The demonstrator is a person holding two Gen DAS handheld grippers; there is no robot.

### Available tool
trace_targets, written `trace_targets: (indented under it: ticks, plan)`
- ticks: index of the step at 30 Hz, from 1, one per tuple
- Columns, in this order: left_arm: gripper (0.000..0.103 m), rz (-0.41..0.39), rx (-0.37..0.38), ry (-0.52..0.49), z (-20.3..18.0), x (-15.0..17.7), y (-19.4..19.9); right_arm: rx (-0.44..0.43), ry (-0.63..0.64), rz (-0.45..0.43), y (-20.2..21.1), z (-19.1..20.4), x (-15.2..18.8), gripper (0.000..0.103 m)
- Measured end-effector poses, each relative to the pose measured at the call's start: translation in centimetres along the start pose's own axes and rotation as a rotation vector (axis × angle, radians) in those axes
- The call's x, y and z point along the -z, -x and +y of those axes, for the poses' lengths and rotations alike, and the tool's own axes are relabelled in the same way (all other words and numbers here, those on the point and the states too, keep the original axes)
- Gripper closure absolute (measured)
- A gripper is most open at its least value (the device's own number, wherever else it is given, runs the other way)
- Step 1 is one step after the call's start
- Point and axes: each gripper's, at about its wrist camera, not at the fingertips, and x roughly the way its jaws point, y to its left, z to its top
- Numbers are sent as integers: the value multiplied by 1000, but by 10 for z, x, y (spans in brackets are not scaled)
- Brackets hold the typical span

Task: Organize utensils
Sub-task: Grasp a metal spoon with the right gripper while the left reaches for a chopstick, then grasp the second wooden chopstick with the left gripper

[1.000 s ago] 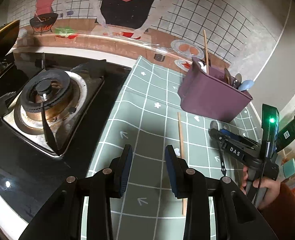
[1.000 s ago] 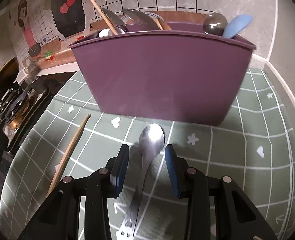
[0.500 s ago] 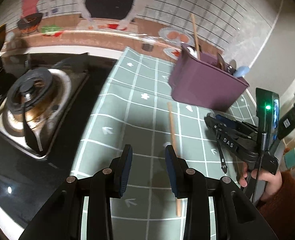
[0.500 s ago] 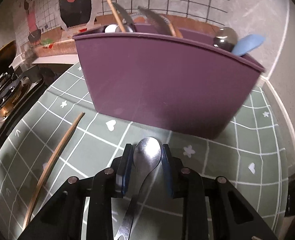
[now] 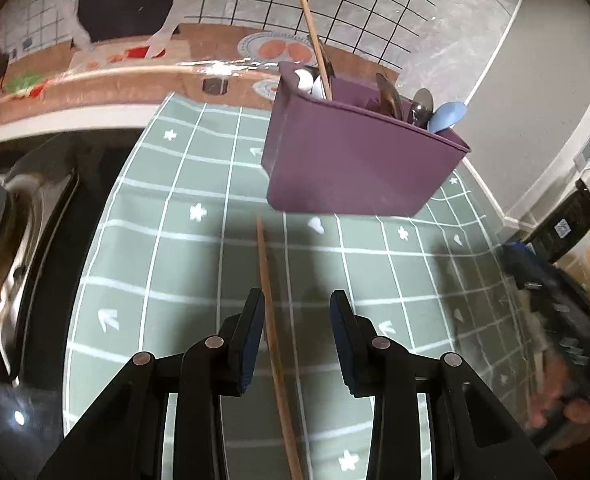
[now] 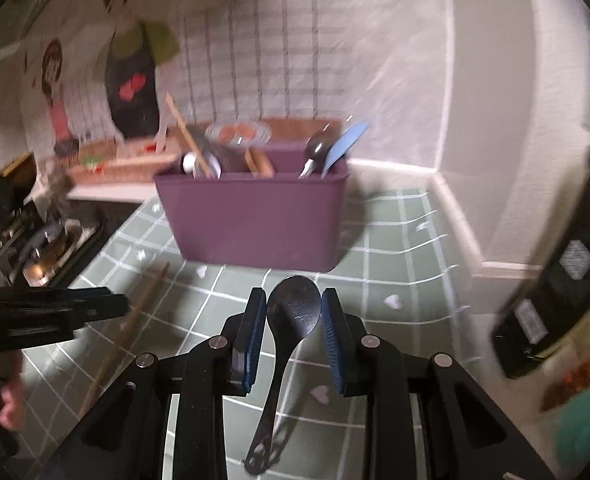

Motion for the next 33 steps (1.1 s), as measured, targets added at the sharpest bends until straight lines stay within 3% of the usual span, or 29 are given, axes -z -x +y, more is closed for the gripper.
trace_targets:
  ticks: [5, 10, 12, 24, 29, 33]
  plan:
    - [68, -26, -54, 5, 7, -5, -12, 28, -25, -57, 30, -7, -8, 77]
    - [72, -4, -121, -18, 6, -4, -29, 38, -29, -79, 38, -6, -13, 77]
    - [80, 7, -125, -22, 6, -6, -34, 40, -27, -87, 40, -4, -14, 77]
    - [96, 33, -156, -26, 4, -11, -49, 32, -9, -115, 48, 2, -24, 77]
    - [97, 27, -149, -27, 5, -11, -50, 35, -11, -122, 50, 1, -24, 77]
    - [98, -37, -116, -22, 4, -8, -30, 31, -6, -127, 51, -1, -26, 77]
